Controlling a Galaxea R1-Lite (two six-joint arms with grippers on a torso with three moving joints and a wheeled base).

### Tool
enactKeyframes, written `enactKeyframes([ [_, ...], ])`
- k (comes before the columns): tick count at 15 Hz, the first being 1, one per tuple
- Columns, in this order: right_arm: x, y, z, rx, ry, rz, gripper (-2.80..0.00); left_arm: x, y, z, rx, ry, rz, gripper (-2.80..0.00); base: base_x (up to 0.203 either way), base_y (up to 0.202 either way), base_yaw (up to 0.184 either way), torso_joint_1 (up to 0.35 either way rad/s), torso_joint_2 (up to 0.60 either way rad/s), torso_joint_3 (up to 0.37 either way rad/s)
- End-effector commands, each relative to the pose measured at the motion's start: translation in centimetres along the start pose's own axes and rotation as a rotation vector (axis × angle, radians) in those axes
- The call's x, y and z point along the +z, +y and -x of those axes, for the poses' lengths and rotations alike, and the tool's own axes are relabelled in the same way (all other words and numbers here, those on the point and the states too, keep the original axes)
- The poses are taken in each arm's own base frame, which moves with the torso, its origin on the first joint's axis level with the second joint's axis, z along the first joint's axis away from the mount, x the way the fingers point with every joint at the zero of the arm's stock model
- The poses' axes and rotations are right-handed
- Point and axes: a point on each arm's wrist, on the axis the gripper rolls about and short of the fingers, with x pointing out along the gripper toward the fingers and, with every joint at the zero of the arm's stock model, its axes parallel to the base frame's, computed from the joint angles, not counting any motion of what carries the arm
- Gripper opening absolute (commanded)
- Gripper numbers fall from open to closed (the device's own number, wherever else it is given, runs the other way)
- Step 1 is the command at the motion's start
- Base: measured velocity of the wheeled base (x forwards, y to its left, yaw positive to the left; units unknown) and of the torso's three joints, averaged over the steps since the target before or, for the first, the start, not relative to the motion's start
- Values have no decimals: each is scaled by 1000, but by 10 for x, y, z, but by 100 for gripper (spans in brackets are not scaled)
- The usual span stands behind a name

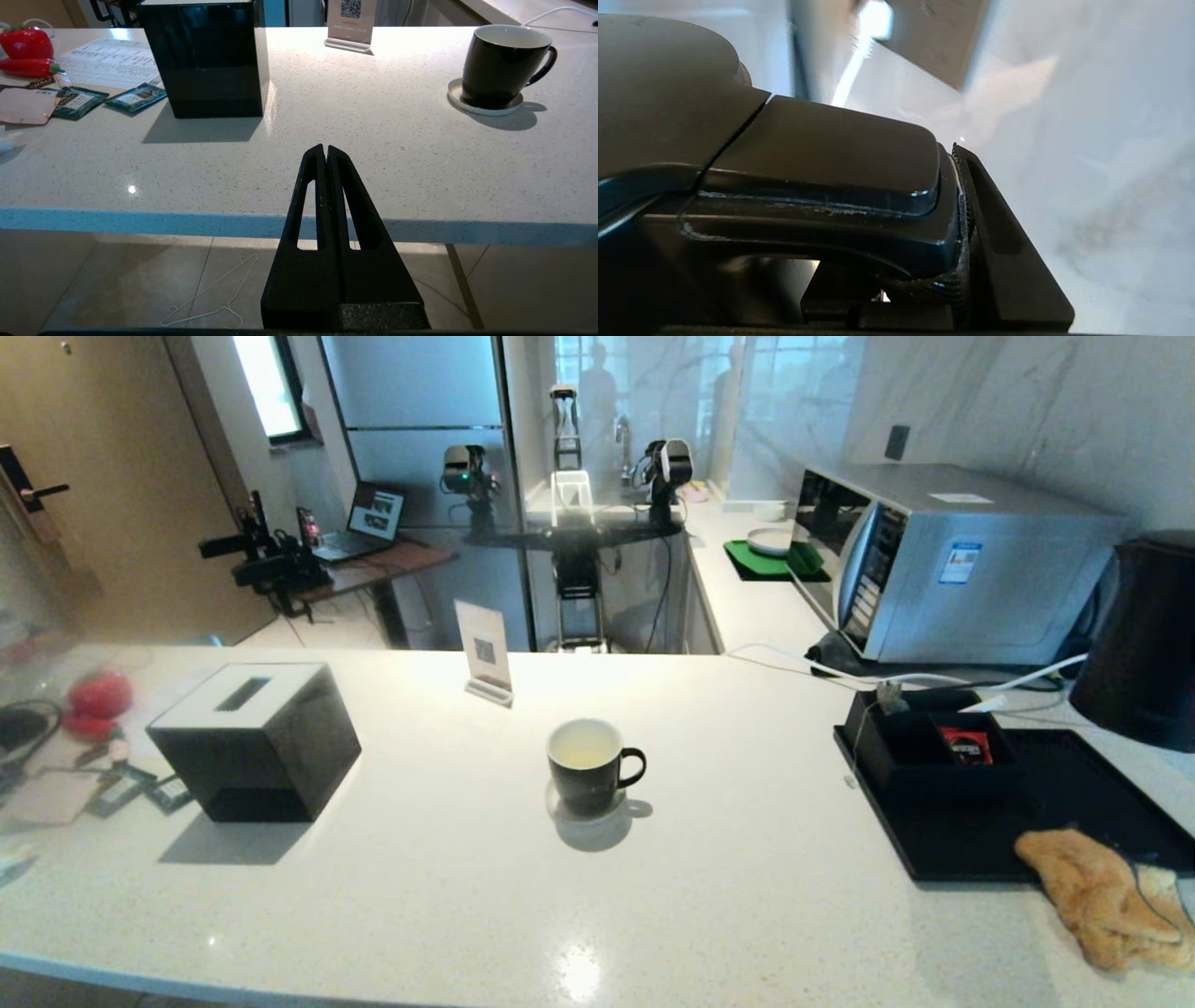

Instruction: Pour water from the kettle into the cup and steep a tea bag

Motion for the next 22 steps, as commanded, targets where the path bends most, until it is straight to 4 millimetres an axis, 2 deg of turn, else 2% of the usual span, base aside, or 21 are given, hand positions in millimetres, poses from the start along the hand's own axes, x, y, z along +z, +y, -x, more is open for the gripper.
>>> enactKeyframes([
  [1, -15, -5, 2, -22, -3, -19, -280, 0, 0, 0, 0, 1, 0, -280, 0, 0, 0, 0, 0, 0],
  [10, -66, -5, 4, -43, -6, -45, -280, 0, 0, 0, 1, 1, 0, -280, 0, 0, 0, 0, 0, 0],
  [22, -121, 10, -34, -33, 47, -30, -280, 0, 0, 0, 0, 1, 0, -280, 0, 0, 0, 0, 0, 0],
])
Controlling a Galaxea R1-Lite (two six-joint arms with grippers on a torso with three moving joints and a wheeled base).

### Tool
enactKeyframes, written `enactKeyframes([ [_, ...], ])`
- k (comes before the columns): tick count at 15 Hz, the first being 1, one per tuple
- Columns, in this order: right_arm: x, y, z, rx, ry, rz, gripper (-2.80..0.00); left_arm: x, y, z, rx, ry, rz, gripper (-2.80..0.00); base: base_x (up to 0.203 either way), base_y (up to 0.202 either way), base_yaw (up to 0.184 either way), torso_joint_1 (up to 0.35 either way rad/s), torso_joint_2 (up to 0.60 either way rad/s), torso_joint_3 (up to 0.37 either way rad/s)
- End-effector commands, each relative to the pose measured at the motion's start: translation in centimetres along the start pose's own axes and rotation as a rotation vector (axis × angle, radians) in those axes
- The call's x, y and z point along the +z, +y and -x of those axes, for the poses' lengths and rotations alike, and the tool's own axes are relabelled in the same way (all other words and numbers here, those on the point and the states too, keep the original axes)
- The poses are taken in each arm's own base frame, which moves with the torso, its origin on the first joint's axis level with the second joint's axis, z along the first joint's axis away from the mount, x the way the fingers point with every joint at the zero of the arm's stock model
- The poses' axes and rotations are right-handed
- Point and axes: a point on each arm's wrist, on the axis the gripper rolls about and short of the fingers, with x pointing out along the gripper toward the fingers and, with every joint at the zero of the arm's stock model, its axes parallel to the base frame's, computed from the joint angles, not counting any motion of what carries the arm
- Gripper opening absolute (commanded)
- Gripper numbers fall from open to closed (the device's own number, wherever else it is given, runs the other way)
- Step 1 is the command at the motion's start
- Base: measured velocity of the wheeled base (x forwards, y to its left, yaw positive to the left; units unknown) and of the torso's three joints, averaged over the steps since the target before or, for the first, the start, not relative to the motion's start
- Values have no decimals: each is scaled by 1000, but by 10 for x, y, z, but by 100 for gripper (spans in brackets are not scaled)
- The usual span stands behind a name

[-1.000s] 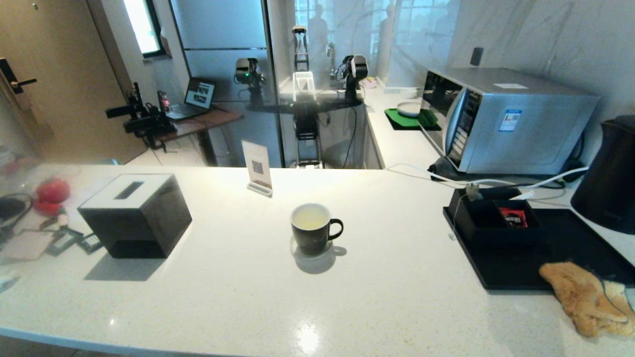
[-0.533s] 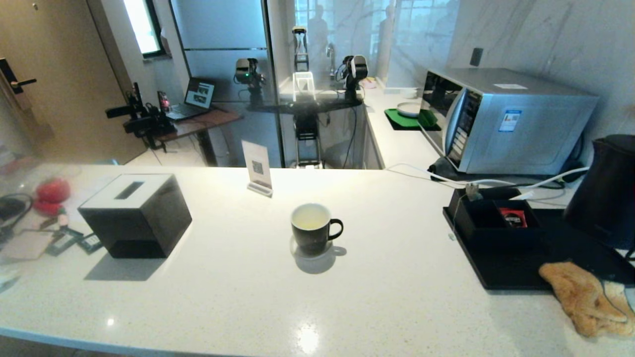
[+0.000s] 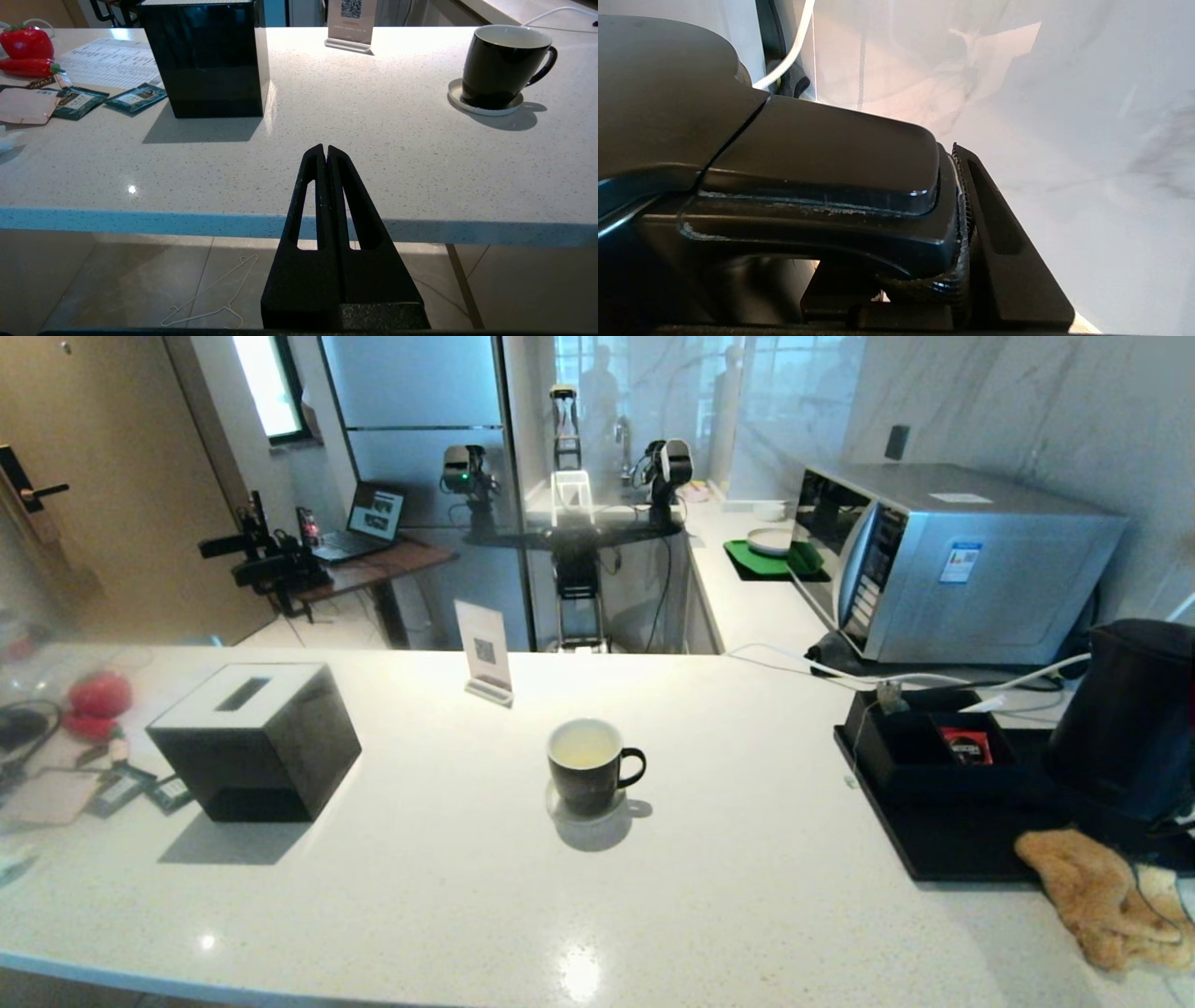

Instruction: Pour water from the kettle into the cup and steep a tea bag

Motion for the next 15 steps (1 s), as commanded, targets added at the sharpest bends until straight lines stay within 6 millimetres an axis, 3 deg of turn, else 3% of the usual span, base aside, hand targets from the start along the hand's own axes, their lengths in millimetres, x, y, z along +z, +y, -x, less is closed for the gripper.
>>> enactKeyframes([
  [1, -17, 5, -12, 3, 32, 9, -280, 0, 0, 0, 0, 1, 0, -280, 0, 0, 0, 0, 0, 0],
  [9, -32, 20, -33, 26, 40, 11, -280, 0, 0, 0, 0, 1, 0, -280, 0, 0, 0, 0, 0, 0],
  [15, -40, 32, -37, 53, 45, 13, -280, 0, 0, 0, 0, 1, 0, -280, 0, 0, 0, 0, 0, 0],
])
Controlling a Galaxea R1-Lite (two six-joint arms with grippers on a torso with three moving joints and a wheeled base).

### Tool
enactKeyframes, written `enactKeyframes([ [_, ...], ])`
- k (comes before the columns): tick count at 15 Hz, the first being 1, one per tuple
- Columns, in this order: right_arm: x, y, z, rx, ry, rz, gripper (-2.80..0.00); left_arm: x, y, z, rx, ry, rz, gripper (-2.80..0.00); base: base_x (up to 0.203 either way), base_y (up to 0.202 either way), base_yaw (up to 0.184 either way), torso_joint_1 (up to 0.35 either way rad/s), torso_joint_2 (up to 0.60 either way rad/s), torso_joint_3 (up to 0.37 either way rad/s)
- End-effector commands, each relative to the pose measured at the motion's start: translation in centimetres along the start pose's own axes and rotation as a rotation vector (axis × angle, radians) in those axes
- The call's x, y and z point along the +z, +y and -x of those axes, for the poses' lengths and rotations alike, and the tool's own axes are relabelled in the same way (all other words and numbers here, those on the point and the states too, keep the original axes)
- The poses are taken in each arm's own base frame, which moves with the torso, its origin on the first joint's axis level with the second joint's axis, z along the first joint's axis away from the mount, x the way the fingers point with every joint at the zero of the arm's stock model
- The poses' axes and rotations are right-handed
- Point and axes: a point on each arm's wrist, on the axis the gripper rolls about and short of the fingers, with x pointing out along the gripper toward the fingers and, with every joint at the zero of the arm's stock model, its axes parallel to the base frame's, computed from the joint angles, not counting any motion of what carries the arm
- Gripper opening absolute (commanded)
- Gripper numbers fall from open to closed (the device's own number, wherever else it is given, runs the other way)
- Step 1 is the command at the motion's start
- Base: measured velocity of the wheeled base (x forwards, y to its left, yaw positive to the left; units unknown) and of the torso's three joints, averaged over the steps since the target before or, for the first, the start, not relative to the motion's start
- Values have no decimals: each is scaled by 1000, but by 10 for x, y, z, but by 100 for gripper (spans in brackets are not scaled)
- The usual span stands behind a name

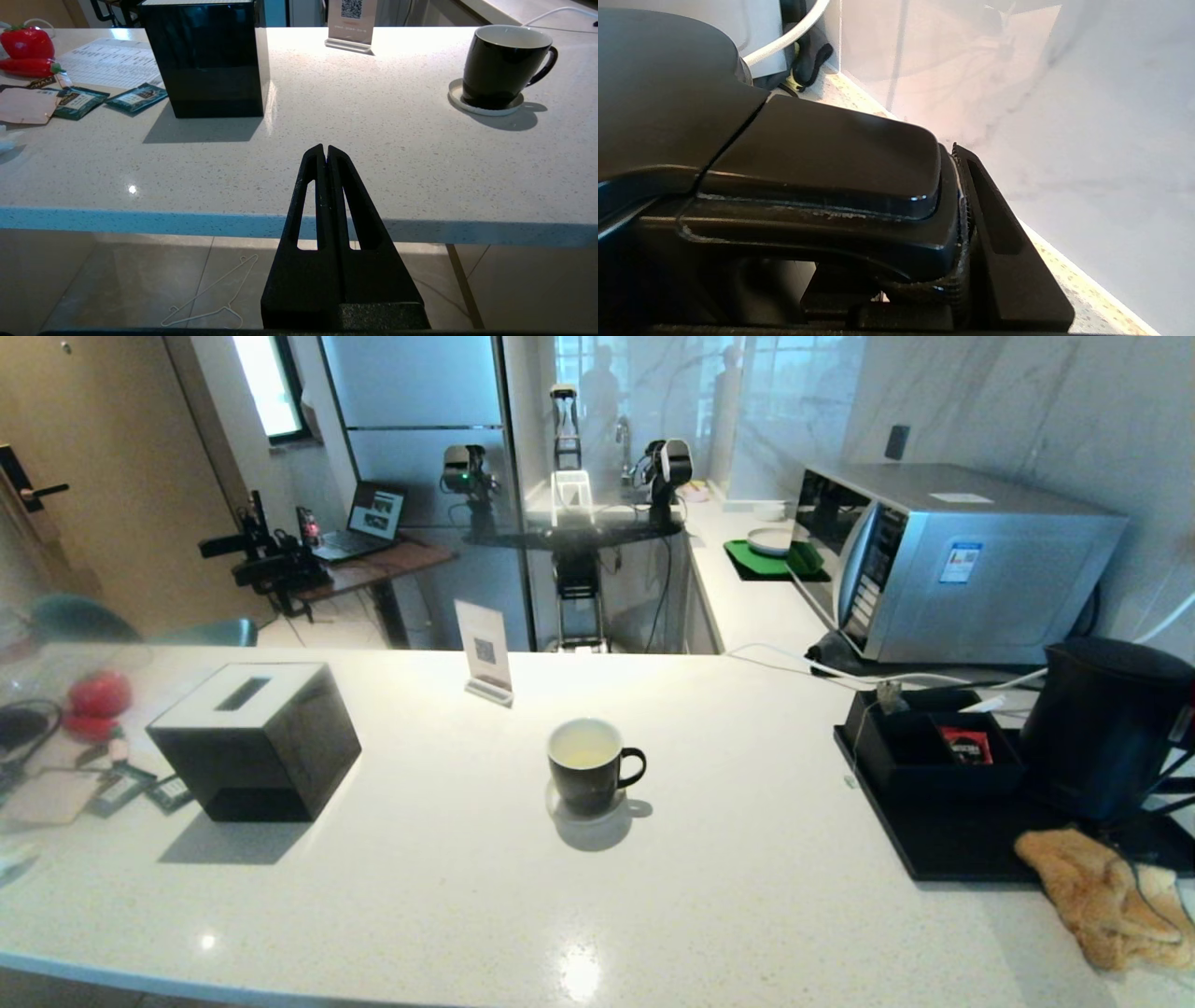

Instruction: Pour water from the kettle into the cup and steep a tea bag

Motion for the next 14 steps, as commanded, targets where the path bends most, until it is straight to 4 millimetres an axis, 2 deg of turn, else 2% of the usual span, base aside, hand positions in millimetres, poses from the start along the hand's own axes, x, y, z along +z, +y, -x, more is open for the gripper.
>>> enactKeyframes([
  [1, -5, 4, -3, 7, 1, 1, -280, 0, 0, 0, 0, 1, 0, -280, 0, 0, 0, 0, 0, 0],
  [14, -9, 5, -5, 6, 8, 6, -280, 0, 0, 0, 0, 1, 0, -280, 0, 0, 0, 0, 0, 0],
])
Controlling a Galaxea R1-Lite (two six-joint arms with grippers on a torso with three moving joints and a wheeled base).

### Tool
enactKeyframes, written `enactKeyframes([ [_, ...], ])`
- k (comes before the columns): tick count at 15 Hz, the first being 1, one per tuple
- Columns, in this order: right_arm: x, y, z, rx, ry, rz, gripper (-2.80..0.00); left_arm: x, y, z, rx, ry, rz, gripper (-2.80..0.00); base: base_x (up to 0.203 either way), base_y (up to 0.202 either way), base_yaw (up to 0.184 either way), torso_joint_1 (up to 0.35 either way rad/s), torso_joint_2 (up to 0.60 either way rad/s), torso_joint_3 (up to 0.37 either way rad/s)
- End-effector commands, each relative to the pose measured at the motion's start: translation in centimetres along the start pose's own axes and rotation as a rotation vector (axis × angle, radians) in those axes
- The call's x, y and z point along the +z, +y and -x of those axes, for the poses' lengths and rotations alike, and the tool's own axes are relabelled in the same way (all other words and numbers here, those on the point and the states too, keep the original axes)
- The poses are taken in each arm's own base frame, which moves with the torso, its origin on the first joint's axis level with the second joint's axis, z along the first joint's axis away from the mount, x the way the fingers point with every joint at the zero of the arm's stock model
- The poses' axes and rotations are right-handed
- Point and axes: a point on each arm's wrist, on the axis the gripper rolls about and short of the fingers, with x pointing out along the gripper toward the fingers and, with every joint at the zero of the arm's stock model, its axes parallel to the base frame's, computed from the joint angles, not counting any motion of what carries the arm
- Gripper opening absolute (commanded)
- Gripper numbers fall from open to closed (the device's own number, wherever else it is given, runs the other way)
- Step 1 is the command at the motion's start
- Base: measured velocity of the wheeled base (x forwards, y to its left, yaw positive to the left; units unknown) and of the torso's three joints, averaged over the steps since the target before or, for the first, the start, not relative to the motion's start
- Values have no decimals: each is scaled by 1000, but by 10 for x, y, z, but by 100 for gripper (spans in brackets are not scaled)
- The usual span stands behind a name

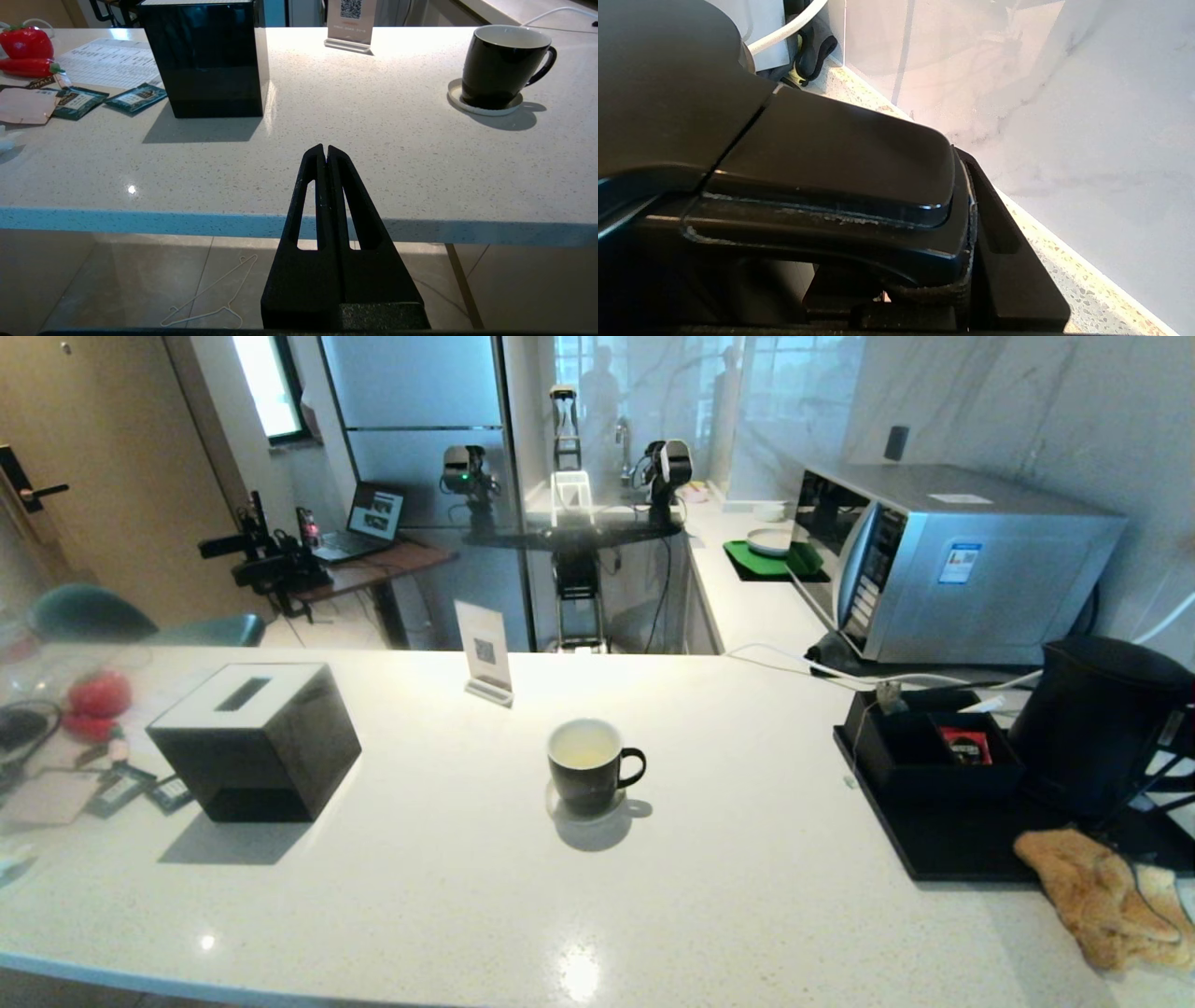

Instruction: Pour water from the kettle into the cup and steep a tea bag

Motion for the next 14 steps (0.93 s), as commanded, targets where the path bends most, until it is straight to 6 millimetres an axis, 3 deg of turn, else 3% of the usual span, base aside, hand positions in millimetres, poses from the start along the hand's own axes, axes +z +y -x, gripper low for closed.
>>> enactKeyframes([
  [1, 0, 0, 1, -2, -4, 3, -280, 0, 0, 0, 2, 1, 0, -280, 0, 0, 0, 0, 0, 0],
  [3, 2, -1, 1, -2, -7, 3, -280, 0, 0, 0, 1, 1, 0, -280, 0, 0, 0, 0, 0, 0],
  [4, 4, -1, 2, -1, -11, 3, 0, 0, 0, 0, 1, 1, 0, -280, 0, 0, 0, 0, 0, 0],
  [14, 7, -5, 16, 1, 8, 9, 0, 0, 0, 0, 0, 1, 0, -280, 0, 0, 0, 0, 0, 0],
])
